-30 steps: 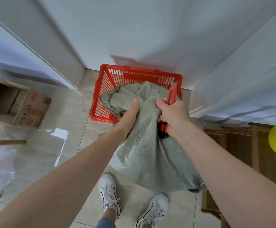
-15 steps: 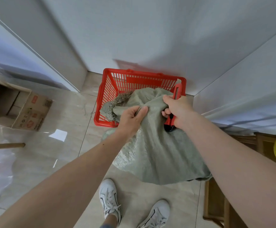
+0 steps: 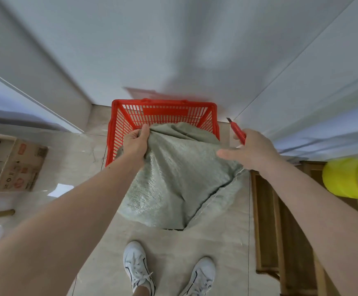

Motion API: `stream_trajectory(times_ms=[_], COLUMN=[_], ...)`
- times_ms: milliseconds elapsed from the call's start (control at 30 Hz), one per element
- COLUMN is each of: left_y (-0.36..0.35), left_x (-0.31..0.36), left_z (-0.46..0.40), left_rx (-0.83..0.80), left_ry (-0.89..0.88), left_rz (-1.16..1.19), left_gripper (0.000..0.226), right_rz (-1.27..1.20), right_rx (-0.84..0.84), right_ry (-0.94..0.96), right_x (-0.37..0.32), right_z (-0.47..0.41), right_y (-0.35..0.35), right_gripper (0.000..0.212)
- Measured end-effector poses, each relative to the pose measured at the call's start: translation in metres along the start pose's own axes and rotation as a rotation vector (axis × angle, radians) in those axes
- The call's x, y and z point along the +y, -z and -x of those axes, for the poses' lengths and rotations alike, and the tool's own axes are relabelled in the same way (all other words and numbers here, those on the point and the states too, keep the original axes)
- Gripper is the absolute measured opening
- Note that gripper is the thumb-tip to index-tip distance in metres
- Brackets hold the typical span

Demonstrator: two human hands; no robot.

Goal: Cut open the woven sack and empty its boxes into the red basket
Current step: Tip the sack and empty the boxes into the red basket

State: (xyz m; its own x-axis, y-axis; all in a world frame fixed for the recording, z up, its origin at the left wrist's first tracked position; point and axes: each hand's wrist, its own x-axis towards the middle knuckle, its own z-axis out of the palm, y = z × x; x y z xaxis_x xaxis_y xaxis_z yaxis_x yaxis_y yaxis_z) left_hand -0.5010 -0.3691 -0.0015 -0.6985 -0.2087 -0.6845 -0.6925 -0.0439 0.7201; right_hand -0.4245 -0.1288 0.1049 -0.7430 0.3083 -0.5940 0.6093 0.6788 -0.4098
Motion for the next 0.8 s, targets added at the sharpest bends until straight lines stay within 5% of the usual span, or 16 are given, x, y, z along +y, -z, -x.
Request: stream_trajectory(times_ms=[133, 200, 300, 467, 633, 800], left_y=[-0.005, -0.009, -0.010, -0.001, -0.004, 0.001], left_x=[-0.002, -0.001, -0.002, 0.006, 0.011, -0.001], left_z=[-0.008, -0.006, -0.006, -0.014, -0.012, 0.026], left_rx=[0.043, 0.071, 0.057, -0.114, -0.363, -0.074], left_ry=[0.039, 0.054, 0.046, -0.021, -0.060, -0.144], left_rz=[0.039, 0.078, 0.072, -0.094, -0.466, -0.412], left_gripper=[0.033, 0.031, 0.031, 0.041, 0.097, 0.076], right_rz=[0.166, 0.219, 0.168, -0.303, -0.912, -0.956], right_rx=[-0.164, -0.142, -0.127, -0.182, -0.115, 0.001], right_ry=[-0.033, 0.038, 0.082, 0.003, -0.119, -0.164], right_x=[0.018, 0.018, 0.005, -0.027, -0.066, -0.091], right_z=[0.004, 0.003, 0.002, 0.008, -0.005, -0.023], right_y=[-0.012, -0.019, -0.019, -0.014, -0.018, -0.024], right_gripper=[0.054, 0.036, 0.038, 0.025, 0.016, 0.015])
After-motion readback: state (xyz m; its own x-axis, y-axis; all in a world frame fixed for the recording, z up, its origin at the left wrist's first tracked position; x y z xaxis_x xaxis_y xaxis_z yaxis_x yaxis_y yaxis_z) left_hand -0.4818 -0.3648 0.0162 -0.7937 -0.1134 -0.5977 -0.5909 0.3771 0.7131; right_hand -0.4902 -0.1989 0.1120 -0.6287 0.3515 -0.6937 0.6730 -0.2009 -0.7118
